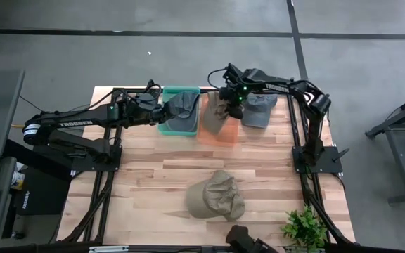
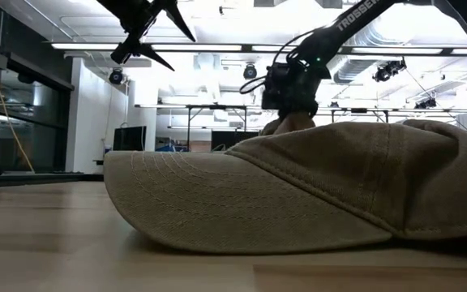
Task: Pick & Place hat
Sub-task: Put the left brown cap into the orange bin
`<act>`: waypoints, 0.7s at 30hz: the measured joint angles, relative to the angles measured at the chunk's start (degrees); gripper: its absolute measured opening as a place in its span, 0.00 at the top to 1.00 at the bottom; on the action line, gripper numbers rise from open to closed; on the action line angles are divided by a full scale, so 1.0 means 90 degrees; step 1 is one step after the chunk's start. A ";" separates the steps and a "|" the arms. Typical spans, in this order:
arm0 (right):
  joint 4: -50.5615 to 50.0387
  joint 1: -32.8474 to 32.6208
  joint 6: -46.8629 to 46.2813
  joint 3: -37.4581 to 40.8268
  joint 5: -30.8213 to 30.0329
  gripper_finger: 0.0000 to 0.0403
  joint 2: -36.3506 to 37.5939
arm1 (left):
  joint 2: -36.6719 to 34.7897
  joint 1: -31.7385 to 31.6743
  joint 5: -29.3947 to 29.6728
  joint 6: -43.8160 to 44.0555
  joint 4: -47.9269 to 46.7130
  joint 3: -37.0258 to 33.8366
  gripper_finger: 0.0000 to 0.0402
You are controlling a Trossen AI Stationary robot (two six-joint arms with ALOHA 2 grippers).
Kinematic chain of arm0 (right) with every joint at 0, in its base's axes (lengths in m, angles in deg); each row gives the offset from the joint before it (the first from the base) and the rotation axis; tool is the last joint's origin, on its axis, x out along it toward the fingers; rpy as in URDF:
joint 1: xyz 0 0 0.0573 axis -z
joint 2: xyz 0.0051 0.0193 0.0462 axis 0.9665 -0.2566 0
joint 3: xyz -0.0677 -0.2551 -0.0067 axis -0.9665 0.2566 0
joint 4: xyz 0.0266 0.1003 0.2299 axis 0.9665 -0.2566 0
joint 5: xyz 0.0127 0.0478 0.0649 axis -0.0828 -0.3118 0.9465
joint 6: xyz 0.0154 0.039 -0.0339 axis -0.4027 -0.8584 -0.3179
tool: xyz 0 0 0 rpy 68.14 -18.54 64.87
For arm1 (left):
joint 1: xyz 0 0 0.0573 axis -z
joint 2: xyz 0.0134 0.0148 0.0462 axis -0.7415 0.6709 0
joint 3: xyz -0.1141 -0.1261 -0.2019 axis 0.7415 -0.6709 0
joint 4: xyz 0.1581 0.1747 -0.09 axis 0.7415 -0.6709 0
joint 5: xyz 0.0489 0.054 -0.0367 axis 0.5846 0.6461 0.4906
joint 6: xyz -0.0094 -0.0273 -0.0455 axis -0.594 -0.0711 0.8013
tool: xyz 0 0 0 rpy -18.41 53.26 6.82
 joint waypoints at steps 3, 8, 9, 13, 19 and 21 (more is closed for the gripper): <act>0.0134 -0.0125 -0.0015 0.0000 -0.0856 0.60 0.0002 | 0.0000 0.0000 0.0000 0.0000 -0.0002 0.0000 0.31; 0.0223 -0.0201 -0.0033 -0.0046 -0.1911 0.47 0.0002 | 0.0000 0.0000 -0.0002 0.0000 0.0000 0.0000 0.31; 0.0229 -0.0199 -0.0033 -0.0075 -0.1962 0.45 0.0002 | 0.0000 0.0000 0.0000 0.0000 0.0000 0.0000 0.31; 0.0220 -0.0199 -0.0060 -0.0354 -0.2246 0.45 0.0005 | 0.0000 0.0000 -0.0002 0.0000 0.0000 0.0000 0.31; 0.0046 -0.0199 -0.0207 -0.1092 -0.2422 0.46 0.0011 | 0.0000 -0.0001 -0.0004 0.0000 0.0000 0.0000 0.31; -0.0108 -0.0199 -0.0445 -0.1411 -0.2415 0.46 0.0012 | 0.0000 0.0000 -0.0004 0.0000 0.0000 0.0000 0.31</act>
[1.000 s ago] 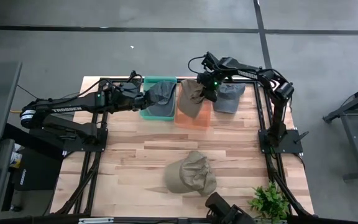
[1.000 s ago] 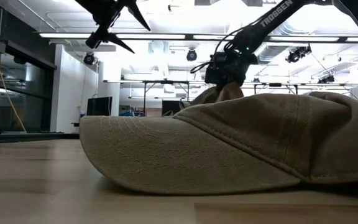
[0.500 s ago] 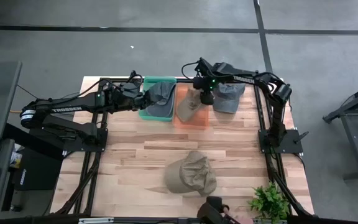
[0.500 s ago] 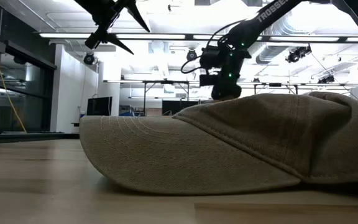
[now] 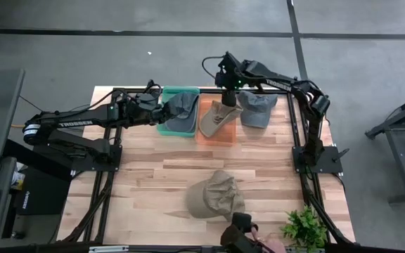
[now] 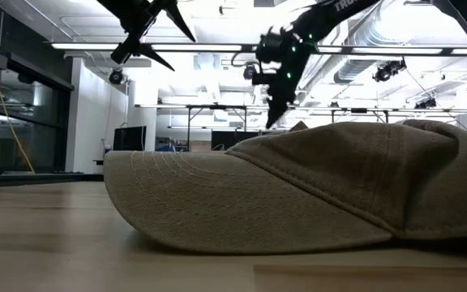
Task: Pick & Place hat
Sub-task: Put the left brown cap into the orange bin
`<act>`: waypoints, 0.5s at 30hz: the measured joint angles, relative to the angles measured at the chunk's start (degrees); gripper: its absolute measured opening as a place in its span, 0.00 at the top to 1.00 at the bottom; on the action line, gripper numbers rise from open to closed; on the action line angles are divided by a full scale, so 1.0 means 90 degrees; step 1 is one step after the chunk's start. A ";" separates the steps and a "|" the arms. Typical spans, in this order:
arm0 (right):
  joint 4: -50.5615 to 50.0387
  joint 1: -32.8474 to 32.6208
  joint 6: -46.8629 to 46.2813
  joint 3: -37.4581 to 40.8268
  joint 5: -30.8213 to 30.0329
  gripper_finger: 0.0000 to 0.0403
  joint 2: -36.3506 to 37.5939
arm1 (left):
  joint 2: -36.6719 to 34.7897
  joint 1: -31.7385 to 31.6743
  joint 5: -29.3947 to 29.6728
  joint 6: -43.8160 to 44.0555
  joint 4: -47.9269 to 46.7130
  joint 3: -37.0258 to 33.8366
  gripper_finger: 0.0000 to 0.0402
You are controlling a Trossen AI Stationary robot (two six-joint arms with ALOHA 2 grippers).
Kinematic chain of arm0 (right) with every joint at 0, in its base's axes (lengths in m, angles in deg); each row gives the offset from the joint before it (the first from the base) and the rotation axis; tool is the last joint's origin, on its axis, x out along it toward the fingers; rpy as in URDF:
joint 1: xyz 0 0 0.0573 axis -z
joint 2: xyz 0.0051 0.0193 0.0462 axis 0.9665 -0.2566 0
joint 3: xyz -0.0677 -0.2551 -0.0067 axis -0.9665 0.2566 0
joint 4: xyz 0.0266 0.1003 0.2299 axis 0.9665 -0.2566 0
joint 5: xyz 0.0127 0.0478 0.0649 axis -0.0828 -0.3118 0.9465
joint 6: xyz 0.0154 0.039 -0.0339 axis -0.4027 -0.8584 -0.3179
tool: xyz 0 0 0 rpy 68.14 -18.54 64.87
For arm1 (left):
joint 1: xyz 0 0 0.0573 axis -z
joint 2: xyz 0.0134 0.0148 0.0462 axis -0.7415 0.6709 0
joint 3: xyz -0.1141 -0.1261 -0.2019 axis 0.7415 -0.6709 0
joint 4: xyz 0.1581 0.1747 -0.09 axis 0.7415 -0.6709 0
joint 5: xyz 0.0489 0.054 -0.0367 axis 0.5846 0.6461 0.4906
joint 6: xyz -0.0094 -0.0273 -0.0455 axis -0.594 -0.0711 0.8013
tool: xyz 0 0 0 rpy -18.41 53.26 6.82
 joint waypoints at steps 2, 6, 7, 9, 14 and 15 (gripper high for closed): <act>-0.0386 0.0000 -0.0331 -0.0363 0.0237 0.46 0.0000 | 0.0000 0.0000 -0.0001 0.0000 0.0000 0.0000 0.31; -0.1439 -0.0174 -0.0506 -0.0971 0.1243 0.47 0.0007 | 0.0000 -0.0002 -0.0001 -0.0002 0.0000 0.0000 0.31; -0.1742 -0.0264 -0.0371 -0.1080 0.1425 0.47 0.0007 | 0.0000 0.0000 -0.0006 -0.0011 -0.0002 0.0000 0.31; -0.2235 -0.0494 -0.0044 -0.1217 0.1601 0.48 0.0007 | 0.0000 0.0000 -0.0030 -0.0063 0.0000 0.0000 0.31; -0.2725 -0.1123 0.0596 -0.1033 0.1690 0.48 0.0010 | 0.0000 -0.0002 -0.0105 -0.0170 -0.0002 0.0000 0.31; -0.2731 -0.1236 0.0687 -0.0943 0.1690 0.48 0.0010 | 0.0000 -0.0001 -0.0105 -0.0170 -0.0002 0.0000 0.31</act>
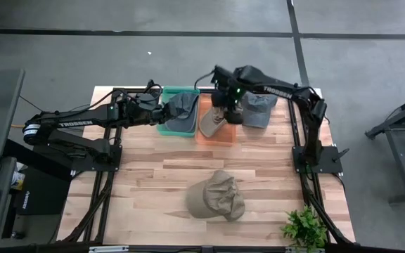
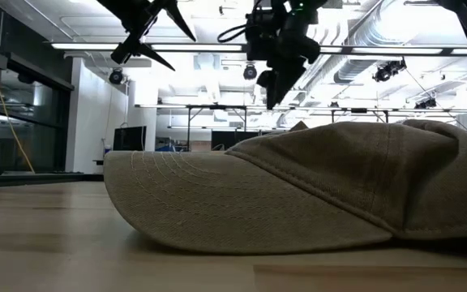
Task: Pick & Place hat
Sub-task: Put the left brown cap into the orange bin
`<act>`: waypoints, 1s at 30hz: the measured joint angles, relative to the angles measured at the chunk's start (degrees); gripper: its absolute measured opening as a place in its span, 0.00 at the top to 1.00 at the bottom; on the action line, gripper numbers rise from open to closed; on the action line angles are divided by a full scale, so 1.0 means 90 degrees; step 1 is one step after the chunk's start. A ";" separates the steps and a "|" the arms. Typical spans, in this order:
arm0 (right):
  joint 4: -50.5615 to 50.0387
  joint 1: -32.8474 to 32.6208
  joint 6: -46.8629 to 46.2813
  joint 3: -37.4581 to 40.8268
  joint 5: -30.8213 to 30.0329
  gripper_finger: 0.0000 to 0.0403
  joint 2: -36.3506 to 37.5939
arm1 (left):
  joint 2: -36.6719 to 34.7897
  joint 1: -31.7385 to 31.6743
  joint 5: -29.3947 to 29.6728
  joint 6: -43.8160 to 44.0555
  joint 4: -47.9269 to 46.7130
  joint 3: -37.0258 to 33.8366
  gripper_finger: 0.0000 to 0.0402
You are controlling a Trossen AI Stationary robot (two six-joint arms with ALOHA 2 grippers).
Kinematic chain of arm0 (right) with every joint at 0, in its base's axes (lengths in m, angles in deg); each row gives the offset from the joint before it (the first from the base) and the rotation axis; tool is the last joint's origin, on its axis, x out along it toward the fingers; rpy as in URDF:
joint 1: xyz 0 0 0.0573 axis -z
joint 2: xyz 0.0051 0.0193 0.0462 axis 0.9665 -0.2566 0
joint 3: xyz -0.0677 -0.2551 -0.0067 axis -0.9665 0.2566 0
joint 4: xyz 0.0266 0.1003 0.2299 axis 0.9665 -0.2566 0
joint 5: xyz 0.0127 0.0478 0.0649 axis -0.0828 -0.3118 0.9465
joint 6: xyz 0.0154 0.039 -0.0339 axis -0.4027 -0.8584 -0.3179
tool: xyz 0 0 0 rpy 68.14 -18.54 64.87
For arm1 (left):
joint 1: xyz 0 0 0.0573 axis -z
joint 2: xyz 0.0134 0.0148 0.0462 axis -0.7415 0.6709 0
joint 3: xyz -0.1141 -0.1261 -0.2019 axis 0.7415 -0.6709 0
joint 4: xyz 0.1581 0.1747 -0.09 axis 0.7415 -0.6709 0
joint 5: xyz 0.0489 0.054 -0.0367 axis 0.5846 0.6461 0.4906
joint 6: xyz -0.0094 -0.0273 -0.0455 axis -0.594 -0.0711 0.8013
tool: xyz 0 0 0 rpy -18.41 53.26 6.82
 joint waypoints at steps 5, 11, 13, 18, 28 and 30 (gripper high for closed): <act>0.0272 -0.0603 0.0444 0.0557 -0.0888 0.48 -0.0002 | 0.0000 -0.0002 -0.0118 -0.0024 -0.0007 0.0000 0.31; 0.1100 -0.1057 0.0936 0.1142 -0.2563 0.48 -0.0010 | 0.0000 0.0001 -0.0223 -0.0170 -0.0168 0.0000 0.31; 0.1393 -0.1123 0.1032 0.1359 -0.2797 0.48 -0.0010 | 0.0000 -0.0002 -0.0223 -0.0170 -0.0279 0.0000 0.31; 0.1625 -0.1150 0.0832 0.1728 -0.2735 0.48 -0.0010 | 0.0000 -0.0002 -0.0338 -0.0170 -0.0380 0.0000 0.31; 0.1845 -0.1179 0.0432 0.1839 -0.2724 0.59 -0.0010 | 0.0000 -0.0002 -0.0508 -0.0338 -0.0379 0.0000 0.31; 0.1876 -0.1216 0.0436 0.1839 -0.2714 0.65 -0.0010 | 0.0000 -0.0002 -0.0508 -0.0338 -0.0379 0.0000 0.31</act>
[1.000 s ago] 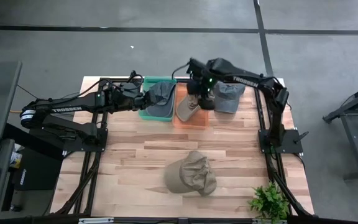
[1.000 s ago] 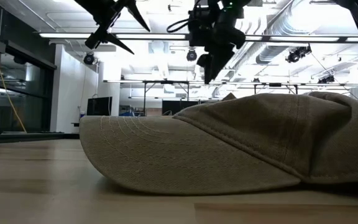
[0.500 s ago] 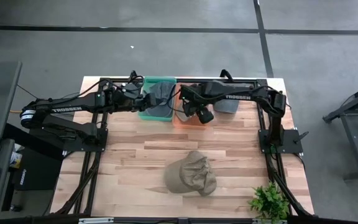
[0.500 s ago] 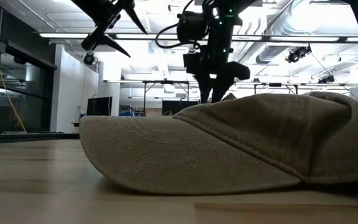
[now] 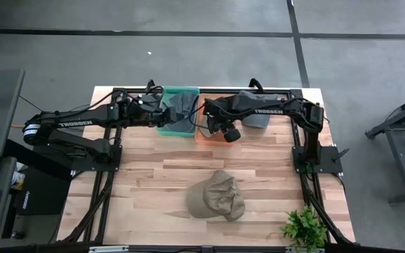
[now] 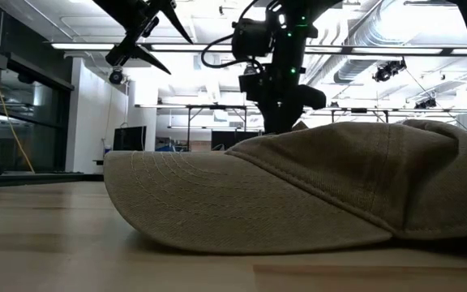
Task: Pick & Place hat
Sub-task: Put the left brown cap into the orange bin
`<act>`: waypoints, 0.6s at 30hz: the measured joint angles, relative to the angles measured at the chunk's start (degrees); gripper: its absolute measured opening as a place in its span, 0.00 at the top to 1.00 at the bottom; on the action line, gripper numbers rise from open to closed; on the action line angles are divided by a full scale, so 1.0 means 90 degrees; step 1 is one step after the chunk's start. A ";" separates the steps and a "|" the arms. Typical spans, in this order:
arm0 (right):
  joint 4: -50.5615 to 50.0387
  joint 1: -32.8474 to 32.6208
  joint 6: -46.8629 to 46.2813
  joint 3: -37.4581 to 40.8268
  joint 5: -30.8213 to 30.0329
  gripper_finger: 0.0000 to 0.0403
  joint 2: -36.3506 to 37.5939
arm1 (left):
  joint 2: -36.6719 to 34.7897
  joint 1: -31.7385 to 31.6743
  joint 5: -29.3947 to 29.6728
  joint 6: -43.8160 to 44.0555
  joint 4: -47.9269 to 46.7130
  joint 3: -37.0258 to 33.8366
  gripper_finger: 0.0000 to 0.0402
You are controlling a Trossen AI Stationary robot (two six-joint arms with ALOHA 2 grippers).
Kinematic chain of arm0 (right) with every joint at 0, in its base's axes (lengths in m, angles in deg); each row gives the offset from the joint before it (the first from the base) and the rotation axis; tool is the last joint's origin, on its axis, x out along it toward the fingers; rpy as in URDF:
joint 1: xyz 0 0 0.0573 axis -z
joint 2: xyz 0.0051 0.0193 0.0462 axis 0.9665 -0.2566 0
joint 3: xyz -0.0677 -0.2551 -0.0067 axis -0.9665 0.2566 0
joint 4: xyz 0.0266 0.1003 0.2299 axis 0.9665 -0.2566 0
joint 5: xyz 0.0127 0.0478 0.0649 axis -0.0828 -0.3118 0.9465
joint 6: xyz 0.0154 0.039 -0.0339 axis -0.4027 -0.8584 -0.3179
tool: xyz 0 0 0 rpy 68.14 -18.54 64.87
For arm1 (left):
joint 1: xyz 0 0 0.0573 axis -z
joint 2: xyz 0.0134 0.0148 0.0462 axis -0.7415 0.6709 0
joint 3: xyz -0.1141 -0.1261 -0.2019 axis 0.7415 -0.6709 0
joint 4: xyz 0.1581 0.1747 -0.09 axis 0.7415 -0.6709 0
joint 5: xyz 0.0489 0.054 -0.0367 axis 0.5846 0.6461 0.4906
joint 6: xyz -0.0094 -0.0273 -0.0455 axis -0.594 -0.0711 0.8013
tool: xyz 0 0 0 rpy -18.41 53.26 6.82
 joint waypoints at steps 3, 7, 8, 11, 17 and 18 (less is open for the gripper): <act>0.0128 -0.0061 0.0045 0.0000 -0.0033 0.75 0.0000 | 0.0000 0.0000 0.0000 -0.0001 0.0000 0.0000 0.31; 0.0183 -0.0086 0.0112 0.0000 -0.0056 0.91 0.0000 | 0.0000 0.0000 0.0002 -0.0049 0.0000 0.0000 0.31; 0.0183 -0.0086 0.0169 0.0000 -0.0016 0.95 0.0000 | 0.0000 0.0000 0.0002 -0.0049 0.0000 0.0000 0.31; 0.0216 -0.0115 0.0473 0.0000 -0.0079 0.96 0.0000 | 0.0000 0.0000 0.0002 -0.0049 0.0000 0.0000 0.31; 0.0317 -0.0298 0.1088 0.0000 -0.0710 0.98 0.0000 | 0.0000 0.0000 0.0024 -0.0049 0.0000 0.0000 0.31; 0.0346 -0.0332 0.1198 0.0000 -0.0834 0.98 0.0000 | 0.0000 0.0000 0.0024 -0.0055 0.0000 0.0000 0.31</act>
